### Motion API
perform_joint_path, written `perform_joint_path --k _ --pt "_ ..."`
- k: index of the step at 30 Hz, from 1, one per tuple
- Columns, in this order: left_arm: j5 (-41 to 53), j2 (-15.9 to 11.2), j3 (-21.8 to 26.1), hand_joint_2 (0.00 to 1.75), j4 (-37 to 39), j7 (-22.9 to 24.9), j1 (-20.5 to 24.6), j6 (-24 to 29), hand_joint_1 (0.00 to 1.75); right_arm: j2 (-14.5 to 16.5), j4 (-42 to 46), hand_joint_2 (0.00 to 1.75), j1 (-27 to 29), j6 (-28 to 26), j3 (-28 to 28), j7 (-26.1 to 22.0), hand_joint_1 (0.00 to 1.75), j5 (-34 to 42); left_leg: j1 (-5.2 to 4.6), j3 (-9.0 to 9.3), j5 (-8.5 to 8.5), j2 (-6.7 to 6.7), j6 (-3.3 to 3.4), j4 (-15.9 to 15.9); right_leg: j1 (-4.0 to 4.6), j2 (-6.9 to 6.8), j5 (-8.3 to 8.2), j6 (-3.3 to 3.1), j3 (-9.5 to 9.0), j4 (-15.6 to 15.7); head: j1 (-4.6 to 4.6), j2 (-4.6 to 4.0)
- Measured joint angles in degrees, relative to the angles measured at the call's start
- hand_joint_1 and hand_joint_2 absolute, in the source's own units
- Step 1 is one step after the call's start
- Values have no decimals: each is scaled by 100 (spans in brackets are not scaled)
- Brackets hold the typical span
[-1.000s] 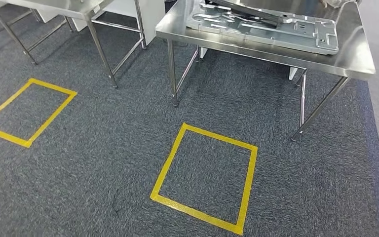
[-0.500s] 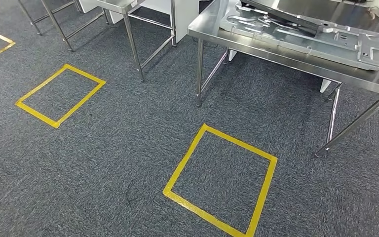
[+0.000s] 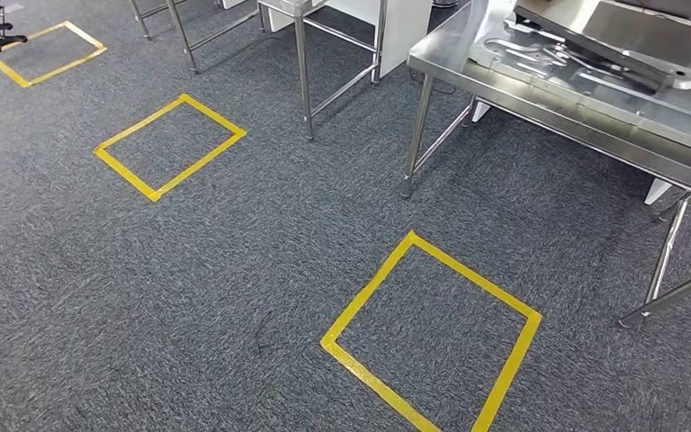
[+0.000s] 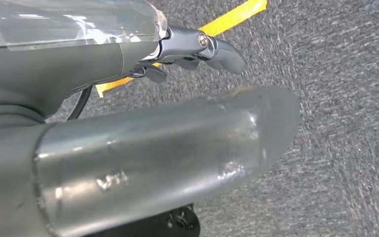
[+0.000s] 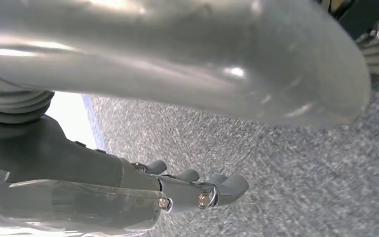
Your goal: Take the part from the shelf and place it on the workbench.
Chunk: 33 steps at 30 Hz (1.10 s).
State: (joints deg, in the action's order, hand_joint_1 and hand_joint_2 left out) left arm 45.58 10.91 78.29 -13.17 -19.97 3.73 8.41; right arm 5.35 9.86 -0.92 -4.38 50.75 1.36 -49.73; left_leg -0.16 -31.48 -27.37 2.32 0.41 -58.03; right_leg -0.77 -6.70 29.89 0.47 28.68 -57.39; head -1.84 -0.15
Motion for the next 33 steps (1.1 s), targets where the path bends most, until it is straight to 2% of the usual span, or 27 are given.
perform_joint_path --k 1,3,5,6,7,8,9,10,11,12,14,16,17,18,20,21,22,23,24,25,27,28,29,31,32,33 --pt "-2 3 1 0 0 -4 -9 0 0 1 0 0 -15 -2 -1 0 0 -10 10 9 22 -52 36 26 -9 14 14 36 -16 -7 0 0" --pt "-3 8 3 0 1 -13 -8 0 0 11 0 0 -22 -2 -3 1 0 -23 41 34 87 -153 119 94 -30 252 201 90 68 -239 1 0" --pt "-4 9 3 0 0 -19 5 0 0 49 -1 0 -2 -3 -4 1 0 -29 44 21 127 -255 169 115 -45 552 573 108 384 -890 1 0" --pt "-5 8 3 0 -1 -20 7 0 0 73 -1 0 5 -4 -4 2 0 -31 36 7 133 -315 179 112 -48 610 721 113 571 -1257 1 0" --pt "-6 8 3 0 -1 -21 4 0 0 91 -1 0 11 -6 -4 2 0 -34 29 1 136 -384 182 107 -49 634 775 118 708 -1510 1 0" --pt "-7 7 4 0 -1 -20 -1 0 0 104 -1 0 16 -7 -4 2 0 -38 25 0 136 -460 182 99 -50 644 711 120 764 -1575 1 0" --pt "-8 7 4 0 -1 -20 -6 0 0 113 -1 0 18 -6 -4 2 0 -43 23 3 134 -539 179 88 -52 663 541 116 720 -1428 1 0" --pt "-10 8 5 0 -1 -19 -9 0 0 118 -1 0 21 -5 -4 2 0 -48 24 5 129 -616 171 73 -54 719 307 104 595 -1108 1 0" --pt "-13 11 5 0 -1 -18 -8 0 0 120 -1 0 25 -4 -3 2 0 -51 23 -1 123 -686 157 53 -56 858 105 82 447 -730 1 0" --pt "-19 15 6 0 -1 -17 -1 0 0 120 0 0 28 -4 -3 2 0 -54 18 -21 114 -755 131 23 -61 987 -28 61 323 -405 1 0" --pt "-34 22 8 0 -1 -14 11 0 0 120 1 0 28 -4 -2 2 0 -58 27 -82 112 -872 58 -12 -50 1133 -90 17 218 -103 1 0" --pt "-47 20 10 0 -2 -12 2 2 0 120 2 0 10 -2 -3 3 0 -66 46 -123 126 -969 -21 -9 -49 1014 -103 -37 199 -61 1 0" --pt "-51 19 12 0 -2 -13 -7 4 0 119 2 0 5 -1 -3 7 0 -68 43 -147 97 -894 -50 -50 -59 944 -117 -74 179 -30 1 0" --pt "-55 17 14 0 -3 -13 -10 6 0 117 2 0 6 1 -3 10 0 -71 39 -210 7 -757 -73 -187 -73 863 -132 -110 162 2 1 0" --pt "-61 18 15 0 -3 -15 1 6 0 102 2 0 34 3 -2 25 0 -80 45 -485 -339 -420 -115 -778 -75 686 -136 -158 142 34 -1 0" --pt "-62 21 16 0 -3 -16 7 5 0 89 2 0 46 4 -2 31 0 -89 63 -661 -520 -351 -142 -1144 -68 595 -129 -169 144 33 -2 0" --pt "-62 23 16 0 -3 -19 9 4 0 73 2 0 53 5 -2 38 0 -100 83 -788 -626 -320 -168 -1424 -63 506 -122 -171 144 31 -2 0" --pt "-62 24 16 0 -3 -22 6 5 0 57 2 0 54 7 -2 42 0 -113 100 -830 -633 -298 -191 -1536 -61 420 -115 -166 141 29 -2 0" --pt "-62 22 17 0 -3 -26 0 6 0 44 2 0 49 9 -2 43 0 -128 114 -760 -537 -271 -208 -1432 -63 341 -105 -154 135 25 -2 0" --pt "-62 20 18 0 -3 -28 -5 6 0 34 2 0 44 11 -2 43 0 -142 124 -589 -370 -212 -217 -1140 -69 268 -92 -134 121 18 -2 0" --pt "-61 17 20 0 -3 -31 -2 7 0 28 2 0 34 13 -2 42 0 -157 119 -167 -82 42 -201 -394 -64 137 -50 -73 84 -4 -1 0" --pt "-58 17 21 0 -3 -31 4 6 0 28 2 0 32 13 -2 39 0 -159 108 -38 -16 131 -173 -160 -54 84 -31 -37 67 -14 -1 0" --pt "-55 17 21 0 -3 -32 6 4 0 28 2 0 24 13 -2 32 0 -161 92 6 -4 174 -139 -51 -40 35 -18 0 50 -20 -1 0" --pt "-47 17 20 0 -3 -33 -2 3 0 28 2 0 -8 12 -2 12 0 -167 70 -21 2 59 -60 -36 -39 -59 -11 71 13 -3 -1 0" --pt "-45 18 20 0 -3 -34 -9 4 0 28 2 0 -23 12 -1 0 0 -170 74 -16 19 2 -20 -12 -53 -44 16 108 -7 -12 0 0" --pt "-45 19 20 0 -3 -34 -11 6 0 31 2 0 -30 13 -1 -8 0 -173 80 -2 39 -56 18 14 -68 51 91 136 13 -86 -1 0"
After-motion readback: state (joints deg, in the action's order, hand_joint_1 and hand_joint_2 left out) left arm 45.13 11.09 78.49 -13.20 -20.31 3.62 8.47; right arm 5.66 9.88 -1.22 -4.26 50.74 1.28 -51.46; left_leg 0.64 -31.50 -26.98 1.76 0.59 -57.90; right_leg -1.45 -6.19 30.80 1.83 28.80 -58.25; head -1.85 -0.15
